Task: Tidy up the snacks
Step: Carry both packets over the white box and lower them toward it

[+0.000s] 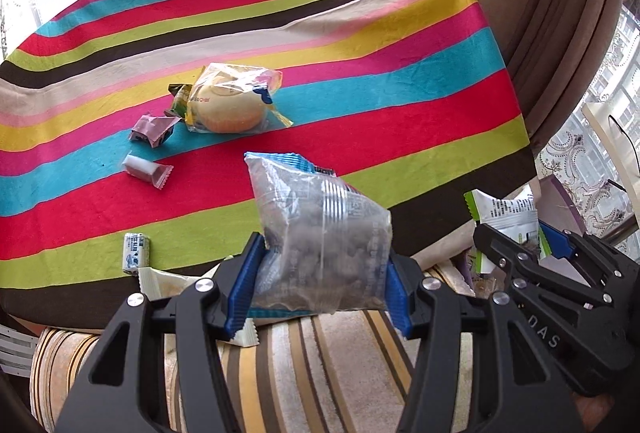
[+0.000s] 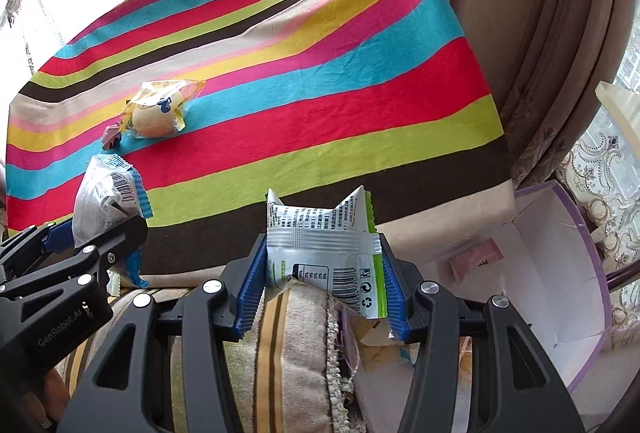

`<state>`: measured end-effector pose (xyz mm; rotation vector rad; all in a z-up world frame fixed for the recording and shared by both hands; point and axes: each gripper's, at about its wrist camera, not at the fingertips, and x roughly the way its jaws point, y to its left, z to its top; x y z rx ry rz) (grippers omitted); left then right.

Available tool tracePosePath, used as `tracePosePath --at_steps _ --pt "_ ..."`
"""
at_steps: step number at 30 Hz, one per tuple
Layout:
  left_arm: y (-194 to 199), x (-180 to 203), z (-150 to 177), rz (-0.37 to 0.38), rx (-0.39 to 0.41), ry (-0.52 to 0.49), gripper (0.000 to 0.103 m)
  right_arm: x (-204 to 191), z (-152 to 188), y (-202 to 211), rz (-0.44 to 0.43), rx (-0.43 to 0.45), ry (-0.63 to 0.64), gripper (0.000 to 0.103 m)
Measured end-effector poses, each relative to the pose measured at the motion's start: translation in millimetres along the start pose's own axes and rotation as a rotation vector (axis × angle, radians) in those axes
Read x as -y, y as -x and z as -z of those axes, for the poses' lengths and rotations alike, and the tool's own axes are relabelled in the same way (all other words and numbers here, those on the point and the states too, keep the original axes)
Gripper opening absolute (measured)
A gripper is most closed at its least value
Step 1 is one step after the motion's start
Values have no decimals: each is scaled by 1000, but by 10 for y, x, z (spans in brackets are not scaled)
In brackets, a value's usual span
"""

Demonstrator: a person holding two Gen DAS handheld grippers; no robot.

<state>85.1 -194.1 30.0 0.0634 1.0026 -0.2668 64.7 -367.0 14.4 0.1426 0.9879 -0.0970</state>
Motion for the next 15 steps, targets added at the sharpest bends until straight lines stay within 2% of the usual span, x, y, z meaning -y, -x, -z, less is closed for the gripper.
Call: tracePosePath --at_steps 8,15 --pt "-43 253 15 37 -18 -44 55 338 139 -9 37 -11 -52 51" --pt "-76 545 29 122 -37 -88 55 684 253 -30 81 -25 -107 51"
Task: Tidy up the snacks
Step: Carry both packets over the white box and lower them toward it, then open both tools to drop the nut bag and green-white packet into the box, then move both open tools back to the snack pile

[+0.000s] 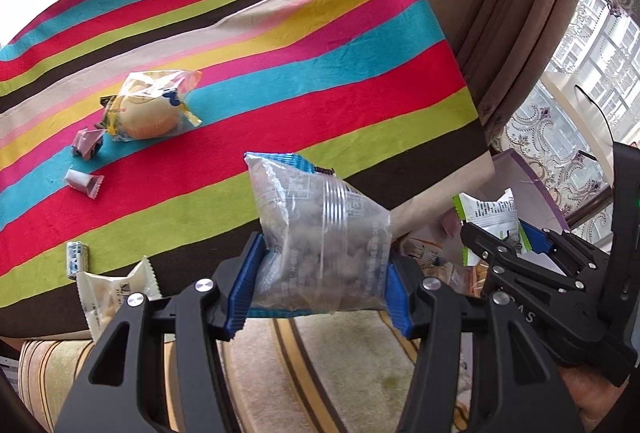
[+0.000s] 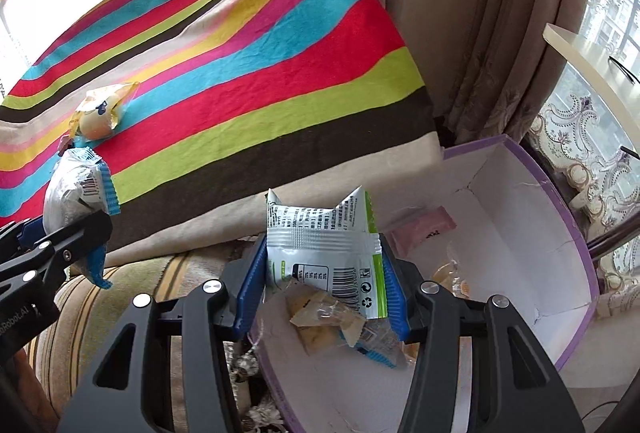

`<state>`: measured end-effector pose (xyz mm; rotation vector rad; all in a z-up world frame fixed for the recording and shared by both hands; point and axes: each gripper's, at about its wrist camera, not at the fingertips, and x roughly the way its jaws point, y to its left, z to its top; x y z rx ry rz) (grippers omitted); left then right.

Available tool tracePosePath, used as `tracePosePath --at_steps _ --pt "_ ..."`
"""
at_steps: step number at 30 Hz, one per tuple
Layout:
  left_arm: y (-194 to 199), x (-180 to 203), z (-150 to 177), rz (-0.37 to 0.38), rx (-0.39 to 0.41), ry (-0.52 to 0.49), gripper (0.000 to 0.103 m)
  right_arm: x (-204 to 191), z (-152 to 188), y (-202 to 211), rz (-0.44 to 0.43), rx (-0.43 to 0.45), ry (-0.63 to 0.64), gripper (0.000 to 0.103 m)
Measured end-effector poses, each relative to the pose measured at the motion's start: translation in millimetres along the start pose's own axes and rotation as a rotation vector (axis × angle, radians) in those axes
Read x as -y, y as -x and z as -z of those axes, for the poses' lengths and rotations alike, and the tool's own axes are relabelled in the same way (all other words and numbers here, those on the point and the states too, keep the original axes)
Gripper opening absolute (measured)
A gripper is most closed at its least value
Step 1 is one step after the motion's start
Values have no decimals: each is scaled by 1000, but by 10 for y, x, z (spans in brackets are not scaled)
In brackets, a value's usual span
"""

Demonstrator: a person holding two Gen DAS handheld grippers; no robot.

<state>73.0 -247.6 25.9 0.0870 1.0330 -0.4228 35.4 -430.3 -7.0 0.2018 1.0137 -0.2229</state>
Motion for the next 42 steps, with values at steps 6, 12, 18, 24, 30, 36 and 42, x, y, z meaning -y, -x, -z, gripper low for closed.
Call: tracePosePath --at_steps 6,12,18,24,30,36,42 --pt "-93 283 16 63 -31 -54 55 330 57 -13 42 -3 -52 51" --pt "-196 528 21 119 -67 -88 55 599 93 -27 80 -4 -97 51" --pt "-218 701 50 167 -87 -125 55 776 116 -28 104 1 -130 51" --pt "-212 852 101 262 -116 -167 66 846 113 -31 116 1 -143 51" --pt "-207 846 95 250 -106 -161 74 810 110 -14 102 2 -143 57" --pt "-147 793 117 228 -94 -135 76 724 84 15 88 10 -138 70" --pt "-120 675 120 195 -83 -111 76 616 69 21 62 5 -124 74"
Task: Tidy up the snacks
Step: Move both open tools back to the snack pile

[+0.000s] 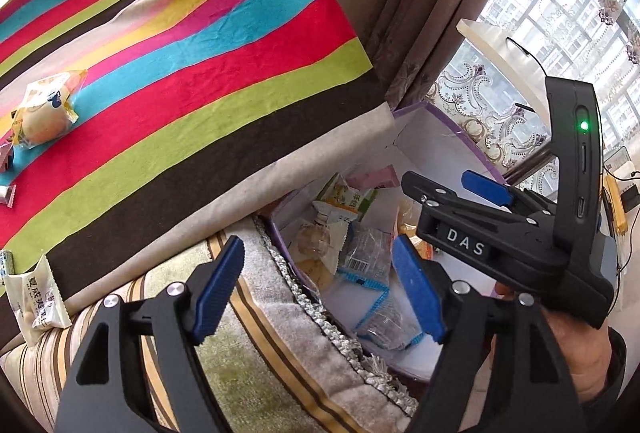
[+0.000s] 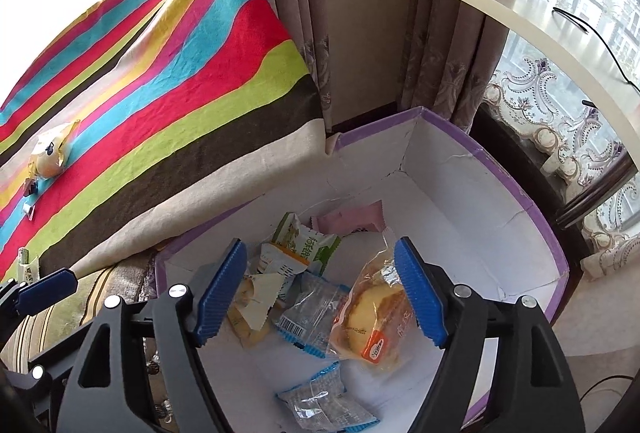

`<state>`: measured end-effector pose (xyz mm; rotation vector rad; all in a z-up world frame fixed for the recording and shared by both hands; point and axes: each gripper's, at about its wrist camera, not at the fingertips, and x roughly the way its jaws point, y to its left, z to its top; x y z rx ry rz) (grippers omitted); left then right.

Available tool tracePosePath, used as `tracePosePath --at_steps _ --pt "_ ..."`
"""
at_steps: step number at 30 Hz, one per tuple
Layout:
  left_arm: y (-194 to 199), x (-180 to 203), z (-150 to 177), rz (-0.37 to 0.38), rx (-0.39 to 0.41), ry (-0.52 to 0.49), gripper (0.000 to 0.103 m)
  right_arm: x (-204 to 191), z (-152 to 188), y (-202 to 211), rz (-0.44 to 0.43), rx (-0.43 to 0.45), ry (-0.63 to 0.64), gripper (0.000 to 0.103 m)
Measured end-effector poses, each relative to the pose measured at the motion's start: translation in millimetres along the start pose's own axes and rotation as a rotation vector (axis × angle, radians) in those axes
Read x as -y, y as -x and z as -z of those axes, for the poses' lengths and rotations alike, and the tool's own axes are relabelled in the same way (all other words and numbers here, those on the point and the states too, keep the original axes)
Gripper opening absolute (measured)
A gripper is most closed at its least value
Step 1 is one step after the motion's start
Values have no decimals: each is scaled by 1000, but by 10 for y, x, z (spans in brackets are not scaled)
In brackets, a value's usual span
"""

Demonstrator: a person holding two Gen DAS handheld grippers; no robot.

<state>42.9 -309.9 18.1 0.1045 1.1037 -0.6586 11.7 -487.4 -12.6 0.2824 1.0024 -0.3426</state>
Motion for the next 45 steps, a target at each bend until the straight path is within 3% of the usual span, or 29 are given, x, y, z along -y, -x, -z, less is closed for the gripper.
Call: tracePosePath --at_steps 12,36,45 --pt "216 -468 72 -84 39 97 76 -387 39 46 -90 -36 63 77" --pt "924 -1919 616 -223 120 440 75 -1556 185 234 -204 -89 331 84" --pt "1057 -2401 776 -261 124 504 56 -2071 283 312 -260 -118 423 84"
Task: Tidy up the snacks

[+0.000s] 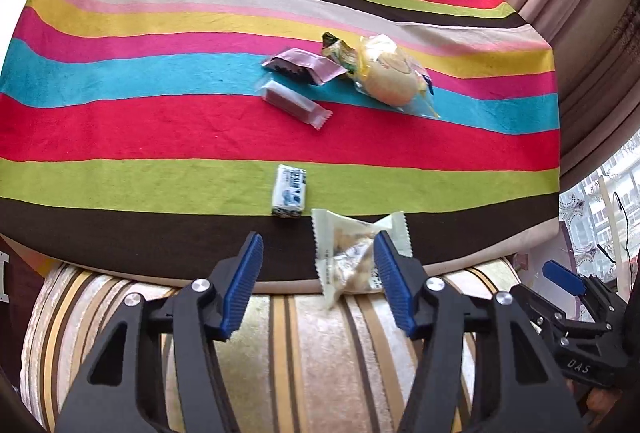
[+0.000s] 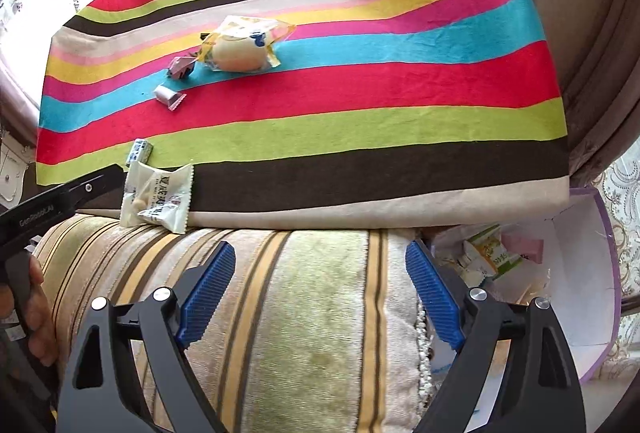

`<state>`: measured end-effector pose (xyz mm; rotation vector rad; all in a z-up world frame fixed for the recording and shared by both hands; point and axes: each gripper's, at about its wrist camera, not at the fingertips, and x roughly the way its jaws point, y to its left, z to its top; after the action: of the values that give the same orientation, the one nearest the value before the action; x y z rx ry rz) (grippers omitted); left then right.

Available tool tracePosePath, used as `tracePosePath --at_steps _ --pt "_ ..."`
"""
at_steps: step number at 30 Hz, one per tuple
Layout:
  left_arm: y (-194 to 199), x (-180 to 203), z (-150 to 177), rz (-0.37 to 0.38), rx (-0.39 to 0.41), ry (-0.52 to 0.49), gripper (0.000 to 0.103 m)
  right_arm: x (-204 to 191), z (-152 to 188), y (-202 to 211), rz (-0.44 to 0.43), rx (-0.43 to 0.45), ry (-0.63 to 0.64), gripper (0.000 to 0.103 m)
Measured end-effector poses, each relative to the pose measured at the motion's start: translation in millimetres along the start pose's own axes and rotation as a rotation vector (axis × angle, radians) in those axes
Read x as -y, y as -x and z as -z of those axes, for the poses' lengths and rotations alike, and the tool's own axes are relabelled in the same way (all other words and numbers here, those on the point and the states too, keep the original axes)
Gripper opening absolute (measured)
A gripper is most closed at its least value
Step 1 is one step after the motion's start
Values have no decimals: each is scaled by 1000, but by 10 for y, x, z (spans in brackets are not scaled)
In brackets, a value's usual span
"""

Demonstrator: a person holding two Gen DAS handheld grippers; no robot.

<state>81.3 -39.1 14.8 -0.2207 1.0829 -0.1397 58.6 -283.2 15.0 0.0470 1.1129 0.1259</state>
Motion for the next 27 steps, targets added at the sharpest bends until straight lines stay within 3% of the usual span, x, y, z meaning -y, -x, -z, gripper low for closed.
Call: tracePosePath --at_steps 7,15,21,27 --pt "-141 -117 -154 1 -19 -7 47 -474 -62 -97 -50 -29 70 85" --pt "-396 -121 -325 -28 -60 -56 46 -919 -118 -251 -64 -63 127 87" --pt "-498 -144 -343 -47 -70 -82 21 -1112 -210 -443 -57 -95 141 87" --pt "-463 -341 -360 6 -46 -13 21 -1241 -312 -618 -28 -118 137 87"
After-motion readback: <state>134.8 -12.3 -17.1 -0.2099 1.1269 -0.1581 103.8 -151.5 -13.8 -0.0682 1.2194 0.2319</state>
